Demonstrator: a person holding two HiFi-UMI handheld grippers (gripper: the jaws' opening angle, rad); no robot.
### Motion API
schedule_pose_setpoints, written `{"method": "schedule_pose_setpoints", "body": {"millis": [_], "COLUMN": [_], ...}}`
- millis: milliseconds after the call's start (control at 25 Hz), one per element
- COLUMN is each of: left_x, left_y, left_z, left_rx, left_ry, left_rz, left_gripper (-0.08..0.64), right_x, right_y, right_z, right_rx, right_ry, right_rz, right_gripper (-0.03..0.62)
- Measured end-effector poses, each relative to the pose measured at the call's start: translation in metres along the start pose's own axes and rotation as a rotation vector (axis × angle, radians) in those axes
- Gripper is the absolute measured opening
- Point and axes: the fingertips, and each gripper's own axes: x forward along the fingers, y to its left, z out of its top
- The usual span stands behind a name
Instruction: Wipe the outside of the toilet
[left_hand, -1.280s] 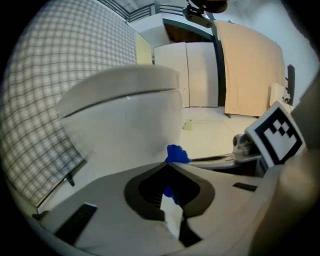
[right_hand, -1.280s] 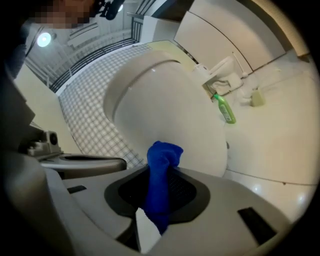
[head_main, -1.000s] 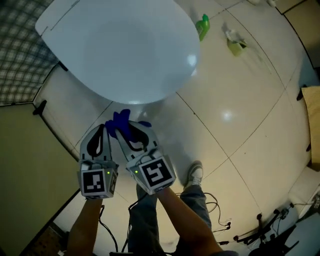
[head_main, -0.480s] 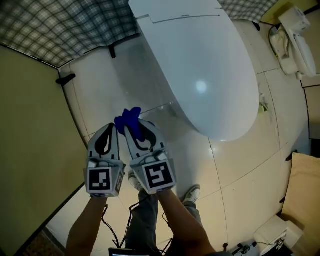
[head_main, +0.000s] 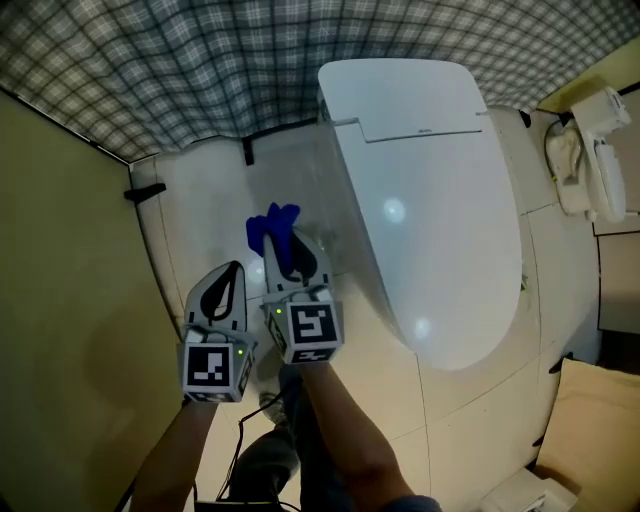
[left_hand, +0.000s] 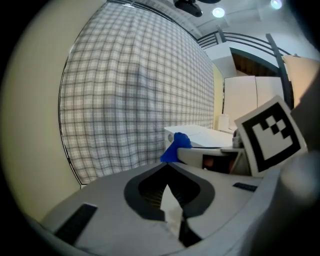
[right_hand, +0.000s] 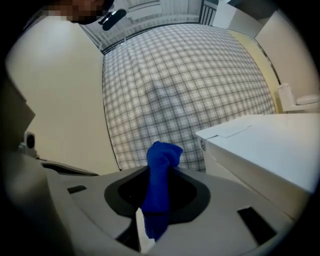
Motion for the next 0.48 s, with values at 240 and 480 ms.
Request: {"method": "schedule_pose_setpoints", "body": {"millis": [240, 480], "left_x": [0.105, 0.168], "left_y": [0.039, 0.057], "left_z": [0.022, 0.037], "left_rx": [-0.029, 0.013], "left_ry": [-0.007, 0.024], "left_rz": [0.008, -0.025], "left_gripper": [0.011, 0.011], "right_x": [0.124, 0.183], "right_y": [-0.076, -0.128], "right_z": [-0.011, -0.017], "right_rx": [-0.002, 0.039], "right_ry": [0.026, 0.063], "right_rz": [-0.101, -0.211], "right_gripper": [0.100, 0.100]}}
